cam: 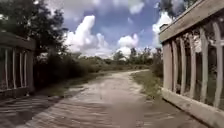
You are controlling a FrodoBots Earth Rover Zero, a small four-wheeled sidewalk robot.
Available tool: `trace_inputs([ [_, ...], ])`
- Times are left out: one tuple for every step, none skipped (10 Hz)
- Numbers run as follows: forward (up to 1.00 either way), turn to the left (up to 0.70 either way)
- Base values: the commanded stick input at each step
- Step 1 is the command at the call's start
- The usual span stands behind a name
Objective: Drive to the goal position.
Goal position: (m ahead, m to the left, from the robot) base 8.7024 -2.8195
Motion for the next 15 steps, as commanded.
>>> trace_inputs([
  [1.00,0.00],
  [1.00,0.00],
  [1.00,0.00],
  [1.00,0.00],
  [1.00,0.00],
  [1.00,0.00],
  [1.00,0.00],
  [1.00,0.00],
  [1.00,0.00],
  [1.00,0.00],
  [1.00,0.00],
  [1.00,0.00],
  [1.00,0.00],
  [1.00,0.00],
  [1.00,0.00],
])
